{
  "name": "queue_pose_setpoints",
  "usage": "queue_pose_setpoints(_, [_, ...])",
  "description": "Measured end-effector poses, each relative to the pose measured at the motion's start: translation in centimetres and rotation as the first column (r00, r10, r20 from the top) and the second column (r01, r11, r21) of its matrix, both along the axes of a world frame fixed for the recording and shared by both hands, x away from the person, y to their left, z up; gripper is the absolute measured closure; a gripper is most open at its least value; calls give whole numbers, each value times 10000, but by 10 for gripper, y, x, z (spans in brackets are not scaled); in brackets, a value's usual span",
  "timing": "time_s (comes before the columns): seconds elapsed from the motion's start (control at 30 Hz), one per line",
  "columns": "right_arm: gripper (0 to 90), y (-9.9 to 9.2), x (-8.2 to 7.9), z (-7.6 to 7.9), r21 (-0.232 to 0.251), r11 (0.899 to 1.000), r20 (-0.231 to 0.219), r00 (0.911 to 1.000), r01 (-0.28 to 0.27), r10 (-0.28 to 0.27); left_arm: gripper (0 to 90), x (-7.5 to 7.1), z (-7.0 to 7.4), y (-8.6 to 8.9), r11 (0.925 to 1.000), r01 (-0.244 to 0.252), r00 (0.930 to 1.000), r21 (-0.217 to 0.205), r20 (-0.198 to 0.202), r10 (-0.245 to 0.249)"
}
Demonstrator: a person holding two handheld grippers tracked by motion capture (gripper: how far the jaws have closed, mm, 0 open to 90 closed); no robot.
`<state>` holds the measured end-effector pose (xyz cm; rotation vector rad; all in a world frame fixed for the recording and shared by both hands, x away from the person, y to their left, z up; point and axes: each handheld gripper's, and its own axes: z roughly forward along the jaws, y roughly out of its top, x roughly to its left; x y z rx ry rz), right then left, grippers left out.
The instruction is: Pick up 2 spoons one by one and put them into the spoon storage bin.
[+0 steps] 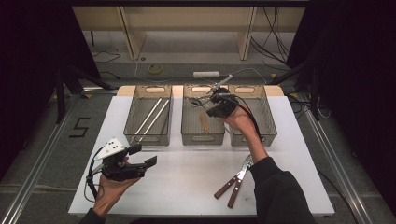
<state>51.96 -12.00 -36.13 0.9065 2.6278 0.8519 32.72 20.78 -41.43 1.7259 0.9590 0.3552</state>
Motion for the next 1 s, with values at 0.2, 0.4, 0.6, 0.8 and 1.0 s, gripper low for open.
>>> queue_pose_setpoints(0.2, [900, 9, 11, -1, -57, 9991, -97, 9991, 417, -418, 184, 0, 0, -1, 10000, 26, 10000, -2, -1, -26])
queue_pose_setpoints(0.4, [900, 16, 21, -3, -165, 9980, -83, 9981, 616, -617, 184, -1, 0, -1, 10000, 76, 10000, 8, 4, -76])
queue_pose_setpoints(0.6, [900, 21, 29, -8, -177, 9959, -177, 9959, 882, -885, 184, -1, 0, -1, 10000, 84, 10000, -8, 20, -84])
queue_pose_setpoints(0.8, [900, 22, 35, -15, -71, 9926, -141, 9925, 1214, -1215, 184, -1, 0, -1, 10000, 95, 10000, 14, 27, -95])
queue_pose_setpoints(1.0, [900, 26, 39, -23, -247, 9914, -197, 9915, 1284, -1289, 184, -1, 0, -1, 10000, 84, 10000, -4, 32, -84])
